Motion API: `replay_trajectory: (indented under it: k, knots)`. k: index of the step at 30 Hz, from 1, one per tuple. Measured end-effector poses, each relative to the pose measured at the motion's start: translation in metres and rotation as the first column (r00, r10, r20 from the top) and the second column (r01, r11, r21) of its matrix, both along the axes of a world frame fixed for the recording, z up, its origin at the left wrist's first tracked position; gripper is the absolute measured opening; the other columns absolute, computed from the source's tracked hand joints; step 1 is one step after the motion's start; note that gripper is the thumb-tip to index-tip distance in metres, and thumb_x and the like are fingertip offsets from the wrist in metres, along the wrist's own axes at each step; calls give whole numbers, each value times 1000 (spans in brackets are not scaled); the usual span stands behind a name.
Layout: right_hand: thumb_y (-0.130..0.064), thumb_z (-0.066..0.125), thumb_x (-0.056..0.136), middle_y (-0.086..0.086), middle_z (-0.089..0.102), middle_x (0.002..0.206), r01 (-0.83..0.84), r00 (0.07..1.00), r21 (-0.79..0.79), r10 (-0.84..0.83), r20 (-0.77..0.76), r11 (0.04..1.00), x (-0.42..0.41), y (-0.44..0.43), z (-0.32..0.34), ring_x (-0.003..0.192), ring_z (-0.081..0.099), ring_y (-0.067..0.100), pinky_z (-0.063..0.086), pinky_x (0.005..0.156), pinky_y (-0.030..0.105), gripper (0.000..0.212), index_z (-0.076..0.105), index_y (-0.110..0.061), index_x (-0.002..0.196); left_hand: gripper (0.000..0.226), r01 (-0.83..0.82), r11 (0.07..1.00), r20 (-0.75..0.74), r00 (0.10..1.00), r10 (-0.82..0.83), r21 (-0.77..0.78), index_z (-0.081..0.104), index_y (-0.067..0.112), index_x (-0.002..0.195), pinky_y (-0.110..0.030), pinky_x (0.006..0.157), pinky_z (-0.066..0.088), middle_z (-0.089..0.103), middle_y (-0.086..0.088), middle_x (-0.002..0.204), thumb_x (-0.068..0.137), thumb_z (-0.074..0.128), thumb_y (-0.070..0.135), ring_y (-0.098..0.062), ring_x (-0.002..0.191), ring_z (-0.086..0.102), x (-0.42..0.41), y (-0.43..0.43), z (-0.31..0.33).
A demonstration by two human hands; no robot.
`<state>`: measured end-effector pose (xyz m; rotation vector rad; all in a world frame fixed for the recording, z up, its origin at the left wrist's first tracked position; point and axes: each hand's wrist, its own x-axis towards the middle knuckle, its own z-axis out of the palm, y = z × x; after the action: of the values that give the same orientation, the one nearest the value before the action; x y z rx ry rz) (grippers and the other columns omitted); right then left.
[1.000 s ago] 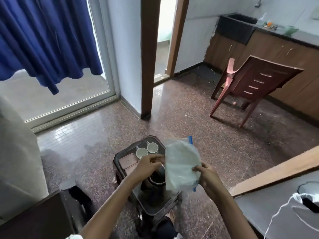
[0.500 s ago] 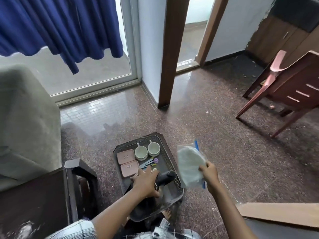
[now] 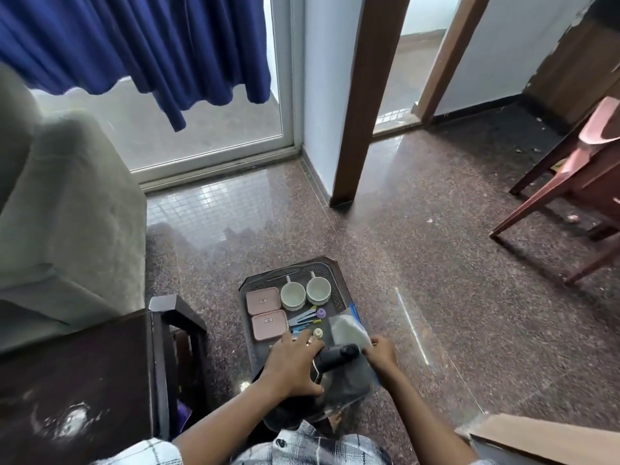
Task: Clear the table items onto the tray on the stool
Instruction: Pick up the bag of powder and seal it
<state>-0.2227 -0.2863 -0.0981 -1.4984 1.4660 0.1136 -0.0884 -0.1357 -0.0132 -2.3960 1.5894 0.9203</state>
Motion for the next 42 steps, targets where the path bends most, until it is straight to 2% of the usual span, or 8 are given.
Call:
replay_trajectory:
  k: [7, 14, 17, 21, 28, 34, 38, 42]
  knots:
    - [-5, 57, 81, -3, 45, 55, -10, 1000, 23, 10, -26, 1000, 2, 5, -14, 57, 43, 13, 31, 54, 30, 34, 44, -19, 53, 78, 1, 1000, 5, 1000, -1, 7, 36, 30, 130, -48, 94, 45, 35, 0, 141, 63, 64, 58, -33, 125, 36, 0, 1, -1]
    - [-2, 61, 76, 4, 53, 61, 90, 992, 60, -95, 85, 994, -8, 4, 10, 60, 46, 17, 36, 55, 27, 17, 55, -10, 63, 80, -2, 1000, -7, 1000, 2, 8, 34, 31, 133, -49, 96, 44, 33, -1, 143, 64, 64, 58, -33, 126, 34, 0, 1, -2]
    - [2, 59, 76, 6, 55, 59, 53, 998, 8, -54, 34, 999, -6, 5, 8, 61, 48, 18, 36, 56, 27, 22, 57, -10, 57, 81, -5, 1000, -13, 1000, 5, 16, 33, 31, 134, -51, 96, 44, 32, 0, 143, 64, 64, 59, -32, 126, 33, 0, 2, -2]
    - [0, 54, 80, 15, 68, 82, -15, 995, -53, 10, -98, 998, 1, 7, 9, 75, 55, 21, 34, 64, 23, 16, 70, -1, 79, 82, -5, 1000, -9, 1000, 5, 13, 33, 32, 133, -51, 95, 44, 32, 0, 143, 63, 64, 59, -32, 126, 33, -1, 2, -2]
    - [2, 55, 77, 21, 70, 87, 3, 989, -98, -17, -145, 995, 2, 12, 7, 75, 57, 23, 39, 67, 27, 34, 47, -17, 51, 81, -3, 1000, -5, 1000, 3, 7, 32, 32, 133, -52, 95, 45, 31, 1, 144, 63, 64, 61, -32, 126, 34, 0, 3, -4]
    - [-8, 54, 81, 13, 61, 94, 18, 989, -139, -37, -142, 990, 0, 13, 25, 75, 52, 24, 36, 62, 29, 4, 58, -7, 83, 83, -24, 1000, -15, 1000, 24, 7, 31, 32, 135, -51, 98, 44, 30, 0, 146, 65, 64, 61, -31, 129, 31, 1, -1, -4]
    - [-4, 55, 80, 9, 55, 112, -135, 991, -272, 131, -33, 953, 4, 17, 43, 96, 54, 21, 46, 80, 33, 31, 59, -9, 110, 84, -28, 999, 1, 1000, 28, 17, 31, 32, 136, -50, 97, 44, 31, 0, 145, 65, 65, 62, -31, 128, 32, 0, -4, -5]
    - [3, 51, 72, 2, 52, 128, -417, 887, -443, 462, -7, 793, 14, 37, 61, 119, 46, 18, 38, 103, 31, 55, 55, -12, 125, 84, -33, 999, 22, 999, 33, 13, 32, 31, 135, -49, 96, 45, 33, 0, 143, 64, 65, 62, -32, 126, 35, -1, -5, -5]
